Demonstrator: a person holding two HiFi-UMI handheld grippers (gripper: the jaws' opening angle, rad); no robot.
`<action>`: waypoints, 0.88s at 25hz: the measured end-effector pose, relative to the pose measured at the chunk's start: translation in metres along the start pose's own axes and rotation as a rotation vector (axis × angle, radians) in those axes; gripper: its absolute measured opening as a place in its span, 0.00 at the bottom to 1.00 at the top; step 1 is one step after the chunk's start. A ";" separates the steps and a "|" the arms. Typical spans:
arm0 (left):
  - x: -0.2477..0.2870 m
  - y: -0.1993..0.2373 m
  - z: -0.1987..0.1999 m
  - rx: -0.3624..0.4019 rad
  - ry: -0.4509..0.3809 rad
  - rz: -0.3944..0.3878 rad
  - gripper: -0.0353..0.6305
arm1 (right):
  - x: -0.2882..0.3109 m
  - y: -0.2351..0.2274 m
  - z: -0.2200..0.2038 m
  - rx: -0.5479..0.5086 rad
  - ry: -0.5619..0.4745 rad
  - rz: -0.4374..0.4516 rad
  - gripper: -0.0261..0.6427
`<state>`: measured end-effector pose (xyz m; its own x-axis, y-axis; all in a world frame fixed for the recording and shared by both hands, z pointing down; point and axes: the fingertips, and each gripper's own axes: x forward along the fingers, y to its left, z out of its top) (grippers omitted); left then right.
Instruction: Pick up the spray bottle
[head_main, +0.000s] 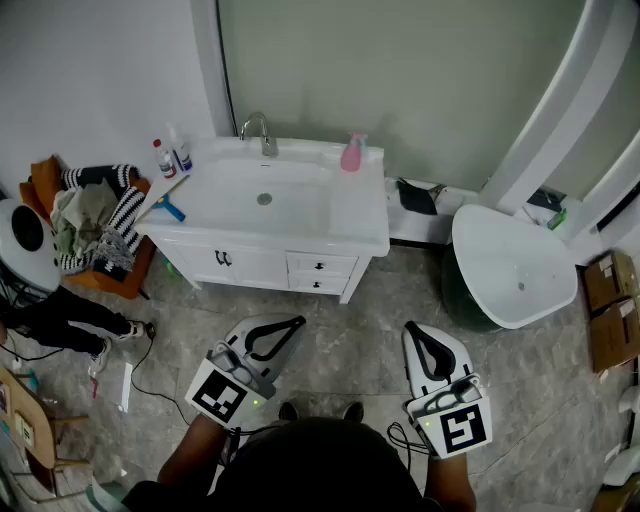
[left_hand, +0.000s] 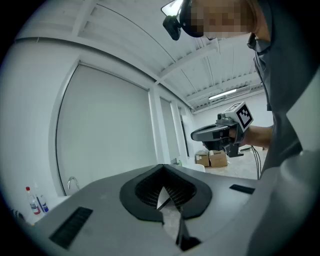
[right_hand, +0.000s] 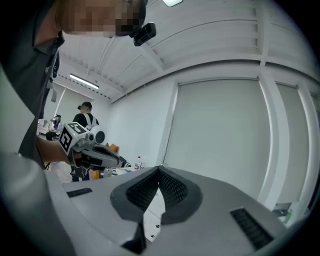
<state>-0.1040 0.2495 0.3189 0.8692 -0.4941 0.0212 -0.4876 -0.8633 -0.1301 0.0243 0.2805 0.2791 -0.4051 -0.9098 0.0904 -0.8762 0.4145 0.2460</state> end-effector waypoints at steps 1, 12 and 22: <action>0.004 -0.001 0.000 0.000 0.001 0.003 0.06 | -0.001 -0.004 0.000 0.002 -0.005 0.007 0.05; 0.059 -0.034 -0.005 -0.005 0.067 0.038 0.06 | -0.024 -0.063 -0.020 0.051 -0.053 0.067 0.05; 0.120 -0.085 -0.002 -0.009 0.117 0.057 0.06 | -0.063 -0.129 -0.057 0.105 -0.069 0.088 0.05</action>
<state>0.0419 0.2633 0.3344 0.8248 -0.5502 0.1300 -0.5367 -0.8343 -0.1257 0.1774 0.2831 0.2963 -0.4951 -0.8679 0.0402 -0.8577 0.4956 0.1372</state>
